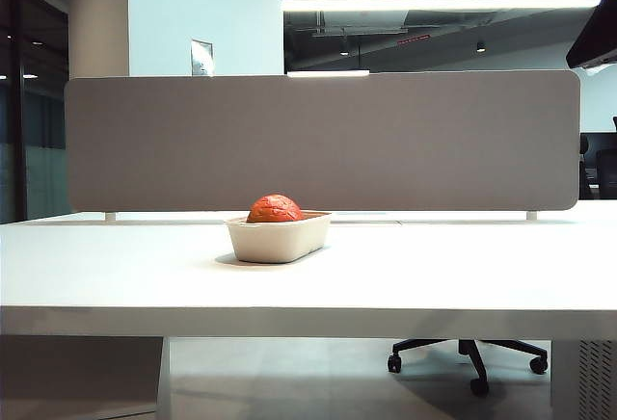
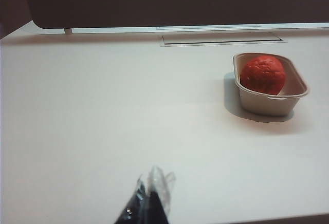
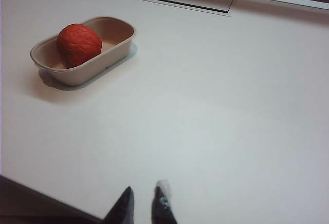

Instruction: Pick up the orange and place it into the paper lunchbox.

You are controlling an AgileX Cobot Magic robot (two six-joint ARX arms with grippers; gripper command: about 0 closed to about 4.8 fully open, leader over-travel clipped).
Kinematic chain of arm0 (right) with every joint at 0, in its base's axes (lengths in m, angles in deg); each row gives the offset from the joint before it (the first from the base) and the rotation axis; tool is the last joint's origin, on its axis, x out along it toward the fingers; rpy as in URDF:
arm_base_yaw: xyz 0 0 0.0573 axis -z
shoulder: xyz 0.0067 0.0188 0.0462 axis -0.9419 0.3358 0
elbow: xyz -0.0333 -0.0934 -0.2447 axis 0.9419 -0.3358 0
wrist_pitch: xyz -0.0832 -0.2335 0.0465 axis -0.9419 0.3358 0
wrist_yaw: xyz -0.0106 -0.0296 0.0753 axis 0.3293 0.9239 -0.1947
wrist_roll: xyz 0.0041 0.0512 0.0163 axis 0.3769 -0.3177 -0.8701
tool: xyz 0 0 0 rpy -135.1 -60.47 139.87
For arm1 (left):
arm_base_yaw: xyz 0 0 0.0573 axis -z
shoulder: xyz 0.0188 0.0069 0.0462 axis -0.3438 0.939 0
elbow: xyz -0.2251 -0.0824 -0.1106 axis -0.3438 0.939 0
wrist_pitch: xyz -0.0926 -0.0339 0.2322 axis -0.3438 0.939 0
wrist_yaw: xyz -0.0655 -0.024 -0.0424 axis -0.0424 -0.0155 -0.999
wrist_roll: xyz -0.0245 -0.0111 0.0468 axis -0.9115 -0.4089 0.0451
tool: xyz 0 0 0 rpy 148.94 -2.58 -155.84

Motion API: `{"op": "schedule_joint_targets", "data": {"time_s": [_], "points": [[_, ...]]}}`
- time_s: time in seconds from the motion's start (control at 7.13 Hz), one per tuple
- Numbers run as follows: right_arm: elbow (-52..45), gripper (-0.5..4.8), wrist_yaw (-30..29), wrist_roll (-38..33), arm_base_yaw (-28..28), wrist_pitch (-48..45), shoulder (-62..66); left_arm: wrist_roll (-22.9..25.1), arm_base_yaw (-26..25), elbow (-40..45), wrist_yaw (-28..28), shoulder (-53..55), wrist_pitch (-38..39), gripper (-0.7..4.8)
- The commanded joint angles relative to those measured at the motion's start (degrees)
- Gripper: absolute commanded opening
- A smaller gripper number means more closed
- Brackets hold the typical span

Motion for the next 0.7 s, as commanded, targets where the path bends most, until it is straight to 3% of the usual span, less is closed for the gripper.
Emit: {"op": "schedule_joint_targets", "data": {"time_s": [0.14,0.42,0.7], "points": [[0.2,0.57,0.0,-0.2,0.0,-1.0,-0.2,0.0,-0.1,0.1,0.1,-0.2,-1.4,-0.05],[0.2,0.57,0.0,-0.2,0.0,-1.0,-0.2,0.0,-0.1,0.1,0.1,-0.2,-7.3,0.17],[0.2,0.57,0.0,-0.2,0.0,-1.0,-0.2,0.0,0.0,0.1,-0.1,-0.2,-7.2,0.18]]}}
